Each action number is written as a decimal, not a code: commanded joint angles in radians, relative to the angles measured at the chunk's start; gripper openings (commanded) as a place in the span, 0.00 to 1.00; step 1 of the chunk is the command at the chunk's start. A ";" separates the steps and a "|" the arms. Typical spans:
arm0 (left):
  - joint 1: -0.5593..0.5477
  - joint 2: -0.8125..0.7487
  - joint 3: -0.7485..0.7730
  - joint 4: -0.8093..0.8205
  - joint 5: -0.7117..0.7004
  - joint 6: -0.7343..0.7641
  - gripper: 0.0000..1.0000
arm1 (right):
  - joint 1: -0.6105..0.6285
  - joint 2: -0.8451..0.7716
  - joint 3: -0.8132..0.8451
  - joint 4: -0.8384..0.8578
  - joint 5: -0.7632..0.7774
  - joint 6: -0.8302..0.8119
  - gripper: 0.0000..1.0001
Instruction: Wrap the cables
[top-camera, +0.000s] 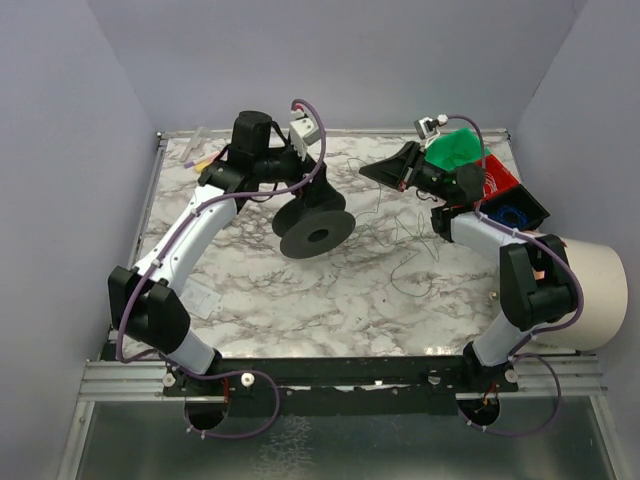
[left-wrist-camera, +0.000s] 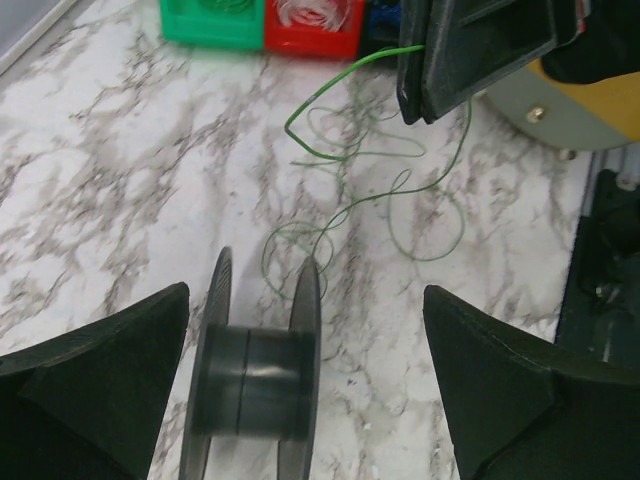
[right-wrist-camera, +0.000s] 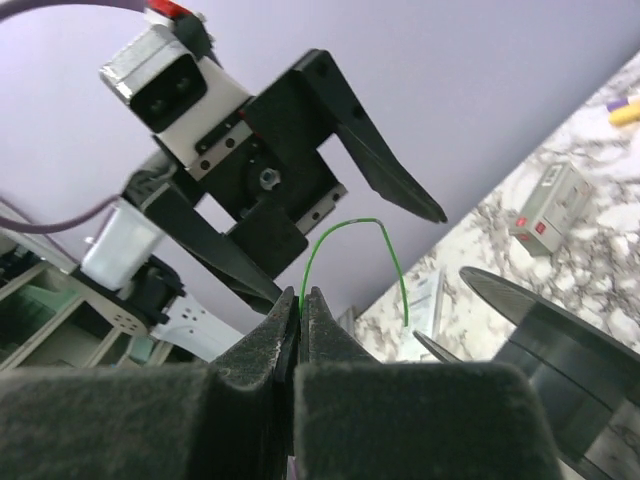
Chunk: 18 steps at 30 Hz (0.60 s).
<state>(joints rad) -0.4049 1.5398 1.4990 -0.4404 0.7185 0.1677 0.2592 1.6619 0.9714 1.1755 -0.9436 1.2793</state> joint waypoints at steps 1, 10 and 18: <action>0.008 0.034 -0.003 0.237 0.238 -0.211 0.99 | -0.012 -0.007 0.019 0.234 0.044 0.212 0.01; -0.001 0.102 0.026 0.527 0.253 -0.510 0.95 | -0.012 -0.011 0.003 0.313 0.071 0.295 0.00; -0.020 0.127 0.026 0.605 0.234 -0.589 0.84 | -0.001 -0.007 -0.008 0.343 0.085 0.320 0.01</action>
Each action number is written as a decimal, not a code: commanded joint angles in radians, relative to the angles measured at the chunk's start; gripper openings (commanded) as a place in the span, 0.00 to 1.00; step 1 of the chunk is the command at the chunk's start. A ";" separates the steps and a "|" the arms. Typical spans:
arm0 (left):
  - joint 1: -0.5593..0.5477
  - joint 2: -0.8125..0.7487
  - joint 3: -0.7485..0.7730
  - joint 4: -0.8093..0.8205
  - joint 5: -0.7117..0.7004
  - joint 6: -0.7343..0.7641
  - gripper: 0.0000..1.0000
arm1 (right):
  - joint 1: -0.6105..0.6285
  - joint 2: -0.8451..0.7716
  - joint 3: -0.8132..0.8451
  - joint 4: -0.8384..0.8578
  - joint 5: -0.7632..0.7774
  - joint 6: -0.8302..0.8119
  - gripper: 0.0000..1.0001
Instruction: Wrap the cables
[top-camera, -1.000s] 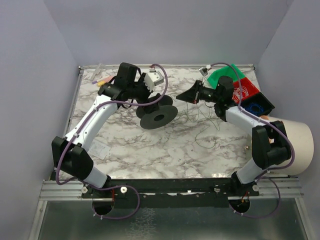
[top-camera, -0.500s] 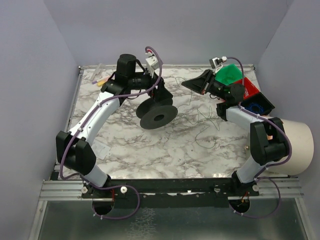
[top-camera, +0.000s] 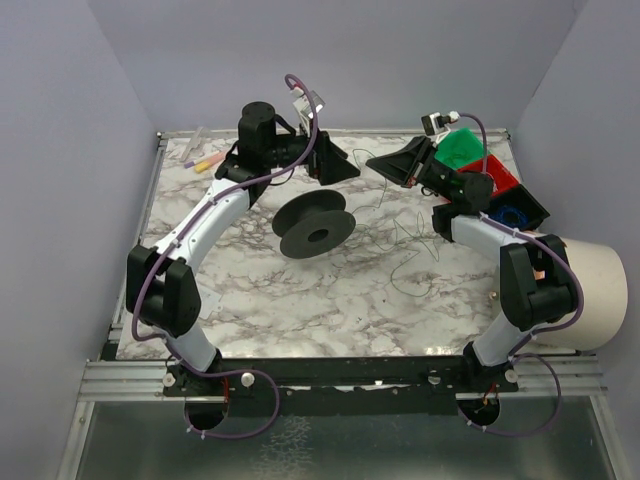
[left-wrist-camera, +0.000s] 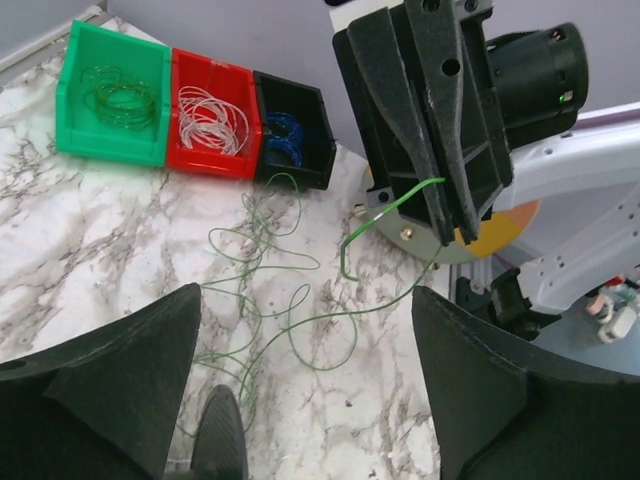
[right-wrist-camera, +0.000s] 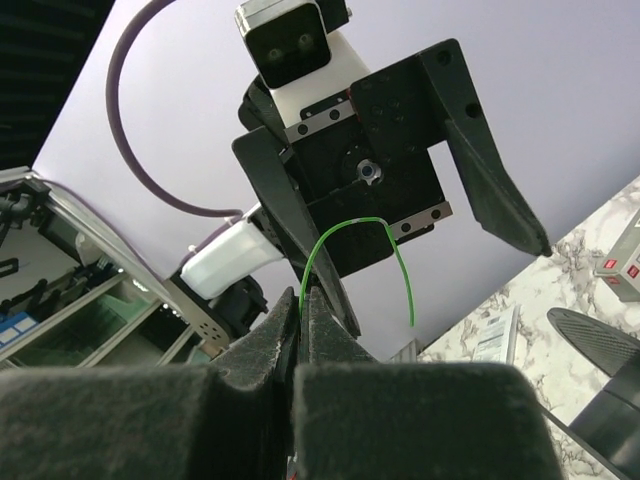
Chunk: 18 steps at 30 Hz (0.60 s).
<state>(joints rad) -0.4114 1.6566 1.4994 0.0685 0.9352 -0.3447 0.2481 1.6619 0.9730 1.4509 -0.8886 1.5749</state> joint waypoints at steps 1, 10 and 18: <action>-0.015 0.012 0.027 0.101 0.016 -0.080 0.81 | 0.011 -0.005 -0.011 0.073 0.032 0.027 0.01; -0.038 0.036 0.055 0.105 0.032 -0.089 0.47 | 0.012 -0.004 -0.015 0.079 0.035 0.036 0.00; -0.049 0.051 0.067 0.085 0.026 -0.077 0.10 | 0.011 -0.008 -0.022 0.091 0.037 0.041 0.00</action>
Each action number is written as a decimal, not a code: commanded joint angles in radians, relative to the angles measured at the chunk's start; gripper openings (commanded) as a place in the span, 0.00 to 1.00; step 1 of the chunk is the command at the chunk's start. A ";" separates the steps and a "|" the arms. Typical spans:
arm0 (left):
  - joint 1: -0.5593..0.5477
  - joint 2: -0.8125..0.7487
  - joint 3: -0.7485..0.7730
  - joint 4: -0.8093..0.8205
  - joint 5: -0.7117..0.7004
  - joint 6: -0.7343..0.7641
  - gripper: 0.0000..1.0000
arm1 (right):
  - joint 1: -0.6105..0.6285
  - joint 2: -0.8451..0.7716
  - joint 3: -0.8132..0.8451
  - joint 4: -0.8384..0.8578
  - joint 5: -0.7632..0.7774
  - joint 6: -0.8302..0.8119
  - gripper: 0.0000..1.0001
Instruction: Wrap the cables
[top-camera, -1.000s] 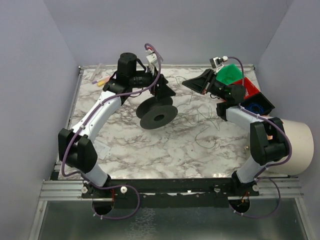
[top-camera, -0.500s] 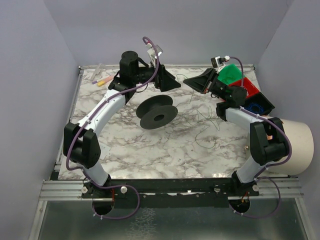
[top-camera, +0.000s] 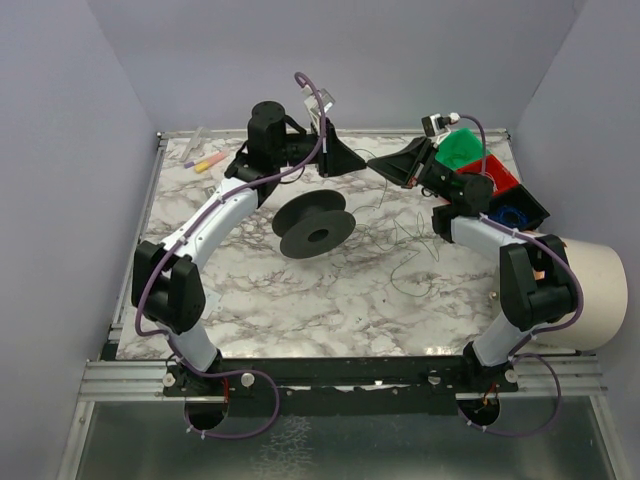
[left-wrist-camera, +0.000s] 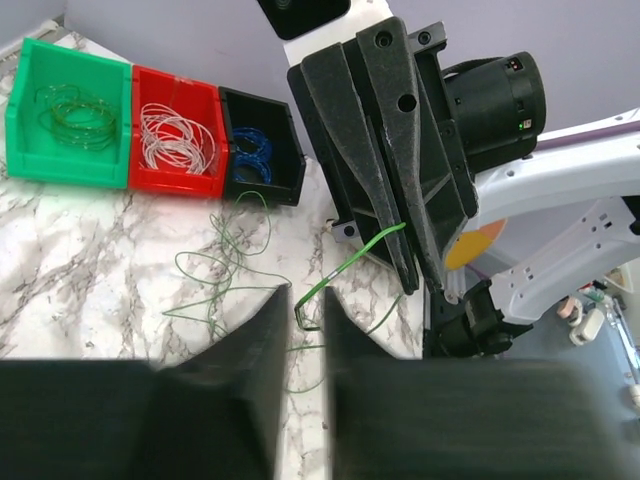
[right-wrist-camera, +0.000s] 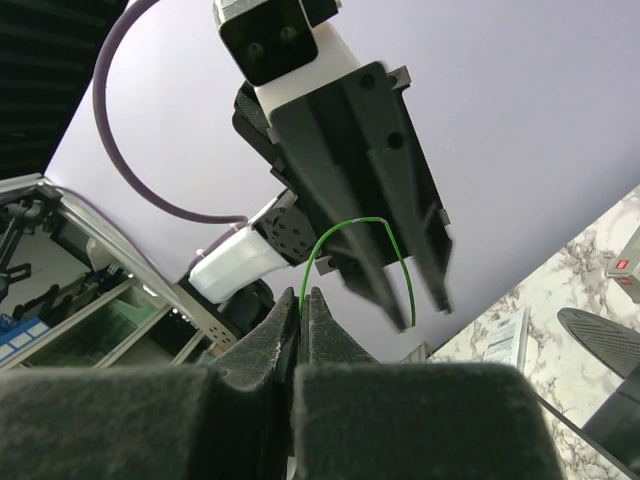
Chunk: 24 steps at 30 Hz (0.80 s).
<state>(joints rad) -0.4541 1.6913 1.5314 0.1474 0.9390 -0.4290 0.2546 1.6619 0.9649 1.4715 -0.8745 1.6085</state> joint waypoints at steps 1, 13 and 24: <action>-0.006 0.016 0.037 -0.014 0.015 0.013 0.00 | 0.006 -0.008 -0.015 0.069 0.023 0.004 0.01; -0.011 -0.048 0.192 -0.744 -0.260 0.670 0.00 | -0.012 -0.100 0.321 -1.352 -0.288 -1.223 0.42; -0.101 -0.074 0.160 -0.896 -0.429 0.821 0.00 | 0.044 -0.146 0.368 -1.557 -0.165 -1.572 0.45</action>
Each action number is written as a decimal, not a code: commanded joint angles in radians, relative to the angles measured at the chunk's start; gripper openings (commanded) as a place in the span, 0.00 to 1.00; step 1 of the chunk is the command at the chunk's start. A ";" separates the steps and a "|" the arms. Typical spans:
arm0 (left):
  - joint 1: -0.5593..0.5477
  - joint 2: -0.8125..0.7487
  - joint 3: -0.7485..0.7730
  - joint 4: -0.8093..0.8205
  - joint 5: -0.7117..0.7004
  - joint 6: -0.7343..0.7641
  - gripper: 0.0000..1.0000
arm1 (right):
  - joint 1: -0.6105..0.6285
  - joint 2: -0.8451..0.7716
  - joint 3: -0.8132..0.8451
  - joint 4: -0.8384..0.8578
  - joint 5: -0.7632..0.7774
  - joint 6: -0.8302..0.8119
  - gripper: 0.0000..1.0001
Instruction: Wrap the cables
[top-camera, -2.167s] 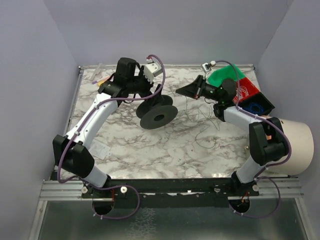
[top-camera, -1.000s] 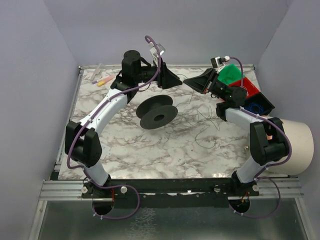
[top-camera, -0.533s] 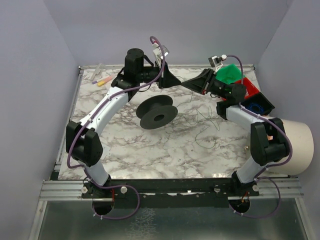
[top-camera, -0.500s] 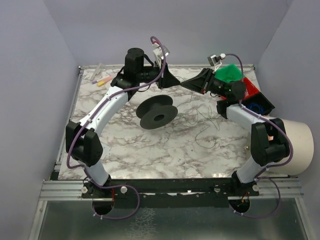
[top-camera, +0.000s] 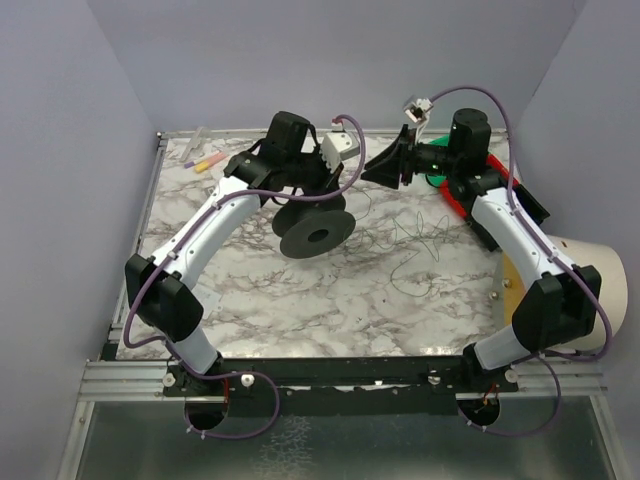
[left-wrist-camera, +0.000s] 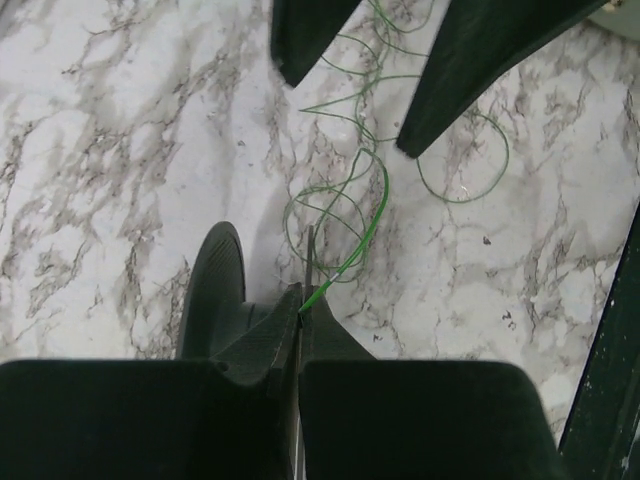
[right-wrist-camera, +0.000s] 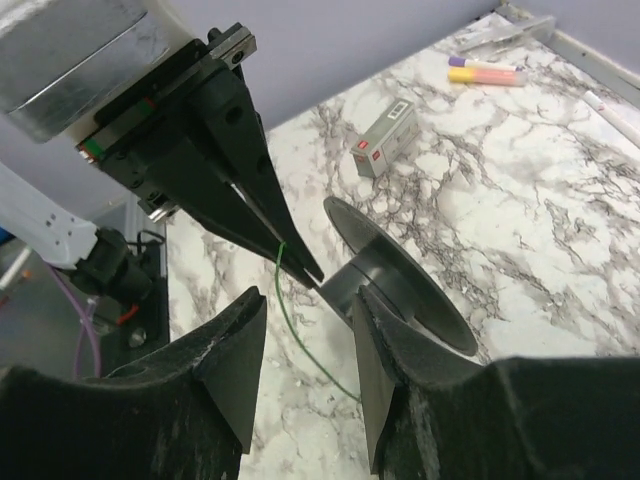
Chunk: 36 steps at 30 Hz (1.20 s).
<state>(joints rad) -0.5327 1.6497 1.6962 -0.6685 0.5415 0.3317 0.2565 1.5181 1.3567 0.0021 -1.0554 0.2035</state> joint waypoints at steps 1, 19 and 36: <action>-0.022 -0.029 0.000 -0.081 -0.017 0.052 0.00 | 0.055 -0.002 -0.039 -0.061 0.009 -0.169 0.45; -0.036 -0.013 -0.013 -0.081 0.051 0.025 0.00 | 0.104 0.031 -0.133 0.172 0.004 -0.048 0.39; -0.061 -0.003 -0.019 -0.080 0.054 0.026 0.00 | 0.105 0.055 -0.123 0.218 -0.036 -0.005 0.28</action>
<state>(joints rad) -0.5831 1.6497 1.6920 -0.7429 0.5674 0.3527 0.3553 1.5616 1.2243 0.1799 -1.0603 0.1909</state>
